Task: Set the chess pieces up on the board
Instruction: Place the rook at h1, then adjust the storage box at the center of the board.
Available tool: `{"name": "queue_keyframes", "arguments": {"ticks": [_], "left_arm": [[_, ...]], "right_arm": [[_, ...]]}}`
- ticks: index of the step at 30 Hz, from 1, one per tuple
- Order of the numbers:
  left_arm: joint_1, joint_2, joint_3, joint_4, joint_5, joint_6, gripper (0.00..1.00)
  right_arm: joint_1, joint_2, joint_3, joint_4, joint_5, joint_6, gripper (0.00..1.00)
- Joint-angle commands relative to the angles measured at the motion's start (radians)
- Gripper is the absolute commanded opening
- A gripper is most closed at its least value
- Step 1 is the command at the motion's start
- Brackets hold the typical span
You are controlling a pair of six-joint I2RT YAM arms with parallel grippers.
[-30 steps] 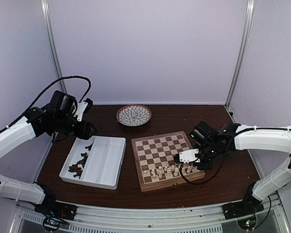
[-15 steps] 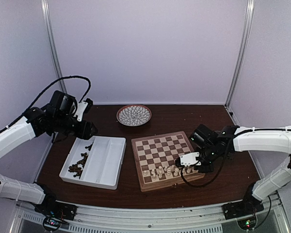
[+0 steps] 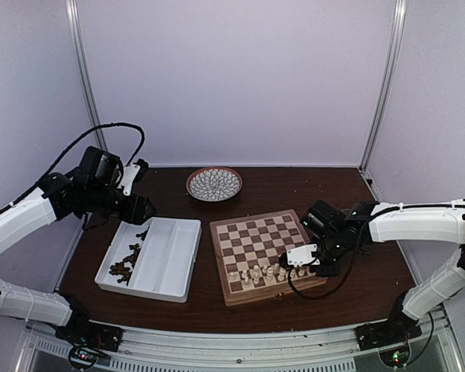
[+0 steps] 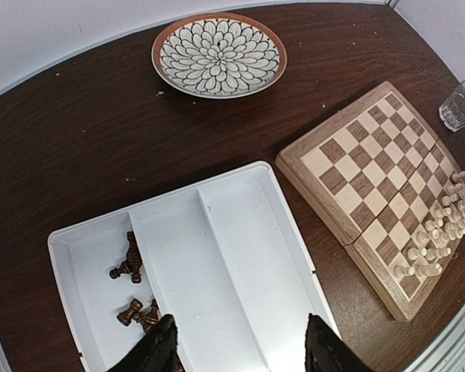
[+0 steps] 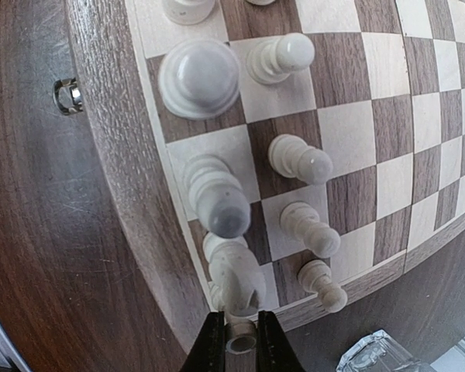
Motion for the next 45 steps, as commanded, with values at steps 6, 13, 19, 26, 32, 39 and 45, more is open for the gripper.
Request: {"name": "queue_keyframes", "arguments": {"ticks": [6, 13, 19, 26, 32, 39, 45], "left_arm": [[0.008, -0.009, -0.015, 0.069, 0.028, -0.017, 0.56], [0.008, -0.01, -0.016, 0.071, 0.04, -0.026, 0.56], [0.008, -0.014, -0.017, 0.071, 0.05, -0.03, 0.56], [0.008, 0.023, 0.026, -0.032, 0.013, -0.085, 0.56], [0.003, 0.085, 0.047, -0.216, 0.057, -0.241, 0.45], [-0.152, 0.151, 0.026, -0.366, -0.005, -0.408, 0.43], [-0.226, 0.267, -0.008, -0.405, -0.008, -0.483, 0.44]], "right_arm": [[-0.01, 0.004, -0.01, -0.005, 0.039, -0.004, 0.06], [-0.01, -0.005, -0.006, -0.012, 0.035, 0.013, 0.17], [-0.01, -0.046, 0.026, -0.054, -0.012, 0.036, 0.23], [-0.028, -0.156, 0.22, -0.247, -0.084, 0.087, 0.38], [-0.133, -0.24, 0.264, -0.285, -0.176, 0.098, 0.39], [-0.219, -0.315, 0.128, -0.199, -0.232, 0.151, 0.39], [-0.288, -0.335, 0.049, -0.144, -0.324, 0.181, 0.39]]}}
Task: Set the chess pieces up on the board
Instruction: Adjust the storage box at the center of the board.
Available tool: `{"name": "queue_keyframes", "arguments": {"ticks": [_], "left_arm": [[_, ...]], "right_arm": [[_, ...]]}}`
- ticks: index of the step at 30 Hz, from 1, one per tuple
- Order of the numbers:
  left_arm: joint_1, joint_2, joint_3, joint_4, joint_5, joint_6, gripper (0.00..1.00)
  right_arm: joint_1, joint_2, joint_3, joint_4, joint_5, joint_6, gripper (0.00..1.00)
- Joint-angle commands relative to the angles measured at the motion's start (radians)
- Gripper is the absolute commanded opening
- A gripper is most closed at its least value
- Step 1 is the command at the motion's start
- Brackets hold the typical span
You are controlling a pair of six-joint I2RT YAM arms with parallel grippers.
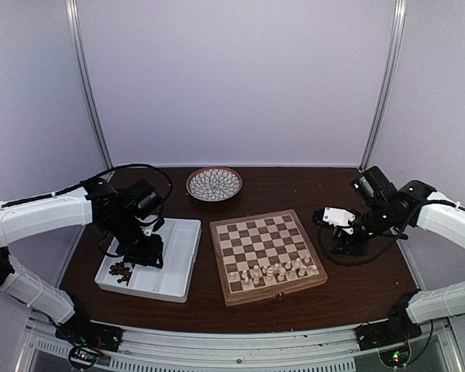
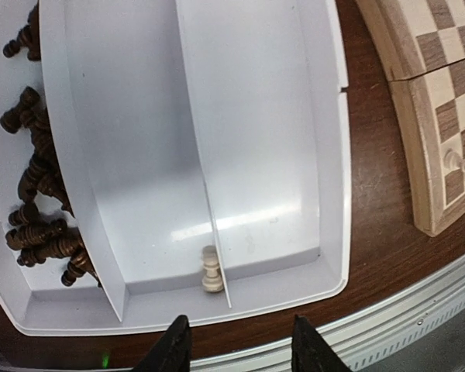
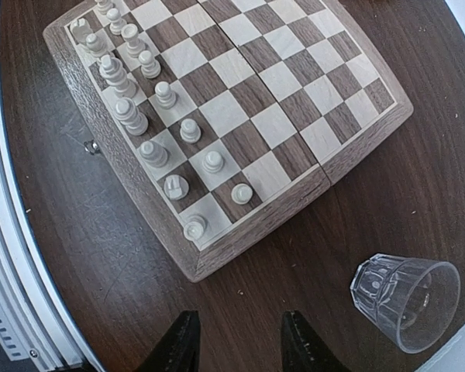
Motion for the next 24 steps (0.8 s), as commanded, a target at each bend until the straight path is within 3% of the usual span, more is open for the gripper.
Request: {"name": "queue_keyframes", "arguments": {"ticks": [1, 11, 22, 24], "left_arm": [[-0.022, 0.07, -0.036, -0.053, -0.019, -0.083, 0.43], [-0.025, 0.171, -0.102, -0.052, -0.089, -0.121, 0.39], [-0.026, 0.339, -0.113, -0.013, -0.027, -0.092, 0.39], [-0.025, 0.372, -0.112, -0.005, -0.026, -0.084, 0.33]], "right_arm": [[-0.023, -0.025, -0.036, 0.061, -0.078, 0.034, 0.39], [-0.026, -0.026, -0.049, 0.071, -0.092, 0.031, 0.4], [-0.034, -0.035, -0.066, 0.07, -0.096, 0.023, 0.42], [-0.035, -0.032, -0.068, 0.075, -0.097, 0.023, 0.42]]}}
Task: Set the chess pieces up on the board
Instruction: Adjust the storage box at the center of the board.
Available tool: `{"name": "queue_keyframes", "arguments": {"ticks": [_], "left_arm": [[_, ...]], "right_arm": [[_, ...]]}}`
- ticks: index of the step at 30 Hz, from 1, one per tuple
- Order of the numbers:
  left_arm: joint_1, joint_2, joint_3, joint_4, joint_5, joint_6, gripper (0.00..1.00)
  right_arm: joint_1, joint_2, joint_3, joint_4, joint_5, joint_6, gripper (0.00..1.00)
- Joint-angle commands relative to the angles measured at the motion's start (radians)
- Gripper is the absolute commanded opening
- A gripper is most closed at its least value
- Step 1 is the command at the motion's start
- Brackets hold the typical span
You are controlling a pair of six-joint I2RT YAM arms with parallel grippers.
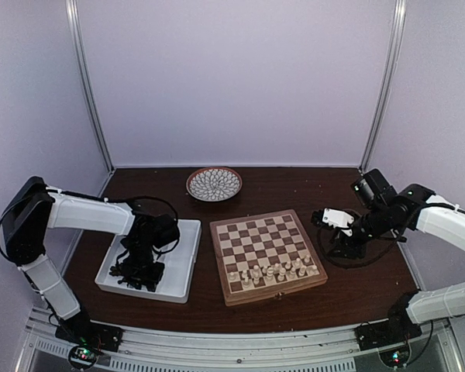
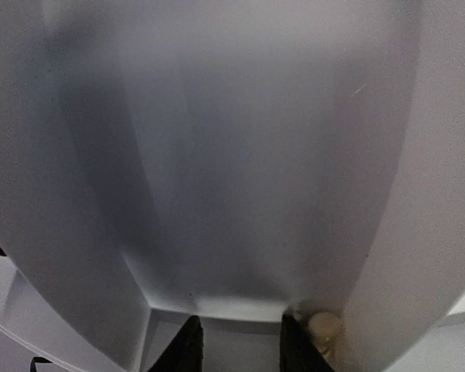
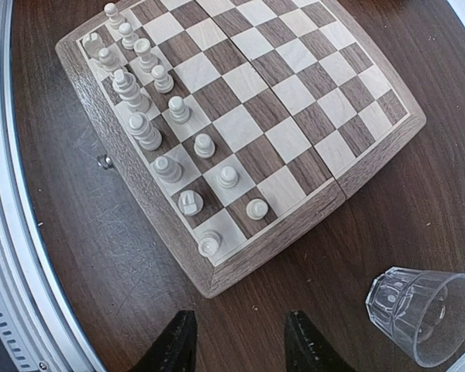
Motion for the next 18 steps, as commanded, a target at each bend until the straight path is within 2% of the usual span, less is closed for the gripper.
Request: {"name": "queue_keyframes", "arguments": {"ticks": [1, 3, 6, 14, 18], "left_arm": [[-0.003, 0.06, -0.006, 0.026, 0.035, 0.019, 0.27], [-0.002, 0.084, 0.006, 0.039, 0.034, 0.025, 0.18], [0.011, 0.091, 0.041, 0.043, 0.002, 0.042, 0.14], [0.092, 0.038, 0.166, 0.022, -0.098, 0.124, 0.1], [0.114, 0.003, 0.196, 0.0, -0.098, 0.161, 0.1]], "right_arm": [[-0.009, -0.014, -0.014, 0.018, -0.022, 0.002, 0.42], [-0.009, -0.008, -0.013, 0.019, -0.023, 0.002, 0.42], [-0.009, -0.004, -0.014, 0.02, -0.021, 0.002, 0.42], [-0.011, 0.006, -0.012, 0.018, -0.018, 0.0, 0.42], [-0.014, 0.011, -0.014, 0.019, -0.017, 0.0, 0.42]]}}
